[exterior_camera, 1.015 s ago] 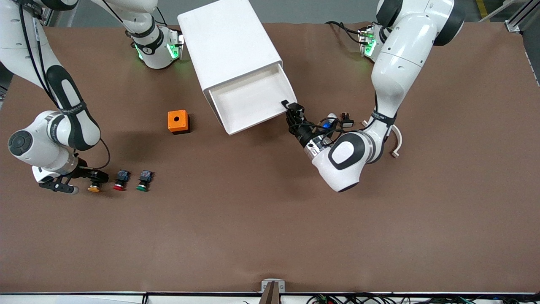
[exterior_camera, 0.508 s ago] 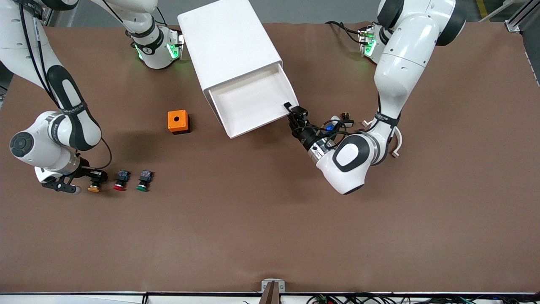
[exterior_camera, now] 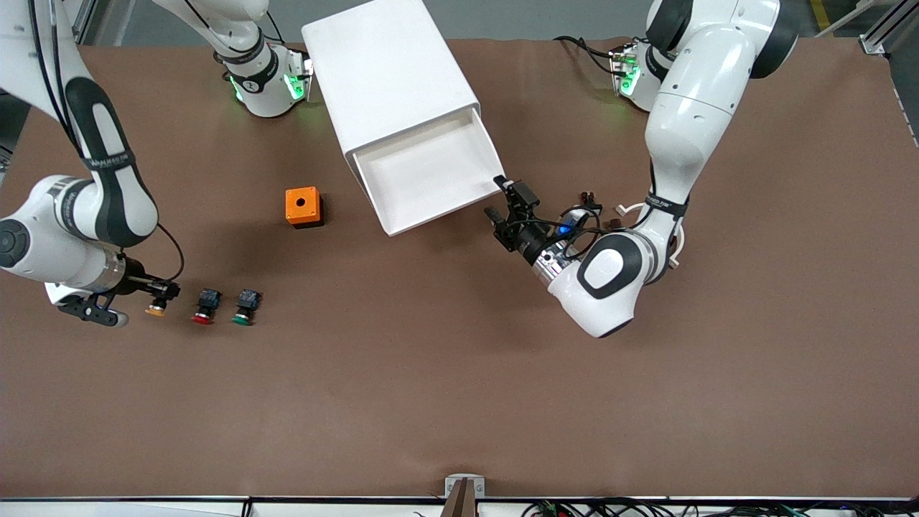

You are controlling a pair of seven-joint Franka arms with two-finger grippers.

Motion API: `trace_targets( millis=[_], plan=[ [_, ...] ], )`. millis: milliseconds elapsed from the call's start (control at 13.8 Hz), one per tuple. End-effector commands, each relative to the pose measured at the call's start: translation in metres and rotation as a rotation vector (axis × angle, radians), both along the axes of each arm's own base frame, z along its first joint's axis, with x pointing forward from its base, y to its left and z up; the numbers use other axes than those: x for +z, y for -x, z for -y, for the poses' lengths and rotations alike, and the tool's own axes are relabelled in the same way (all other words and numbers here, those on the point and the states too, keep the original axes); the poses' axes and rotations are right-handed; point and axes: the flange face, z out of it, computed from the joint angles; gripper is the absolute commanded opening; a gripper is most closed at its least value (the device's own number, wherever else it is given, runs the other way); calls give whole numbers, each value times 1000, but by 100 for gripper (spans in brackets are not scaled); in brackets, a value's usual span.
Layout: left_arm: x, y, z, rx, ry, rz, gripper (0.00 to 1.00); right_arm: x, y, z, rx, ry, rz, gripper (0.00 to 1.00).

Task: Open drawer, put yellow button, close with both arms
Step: 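Lift the yellow button with the right gripper while the left gripper releases, then lower the button into the drawer while the left gripper withdraws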

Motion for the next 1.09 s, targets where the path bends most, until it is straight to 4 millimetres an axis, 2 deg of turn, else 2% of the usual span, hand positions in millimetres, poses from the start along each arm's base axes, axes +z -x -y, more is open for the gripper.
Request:
trace_targets(
  millis=[0,145,290,435,580,653,725,798,943,1015],
  plan=[
    [21,-18,-7,35,165,99,100,80,18,-82,-136,-11,-24,0],
    [34,-27,-12,29,280,209,100,125,31,-131,-295,-124,-41,0],
    [46,-37,-24,21,400,333,100,163,47,-178,-390,-158,-44,0],
    [67,-44,-40,-40,543,546,100,189,65,-239,-480,-147,-39,0],
    [94,-53,-61,-128,643,770,100,198,83,-304,-535,-135,-47,0],
    [91,-55,-65,-171,652,831,100,198,91,-330,-547,-128,-53,0],
    [83,-56,-67,-236,630,885,100,207,101,-360,-536,-133,-47,0],
    [75,-58,-62,-307,594,954,100,211,117,-397,-541,-131,-47,0],
    [66,-67,-55,-438,556,1131,100,222,134,-438,-581,-134,-44,0],
    [62,-73,-50,-462,530,1214,100,225,149,-461,-577,-135,-40,0]
  ],
)
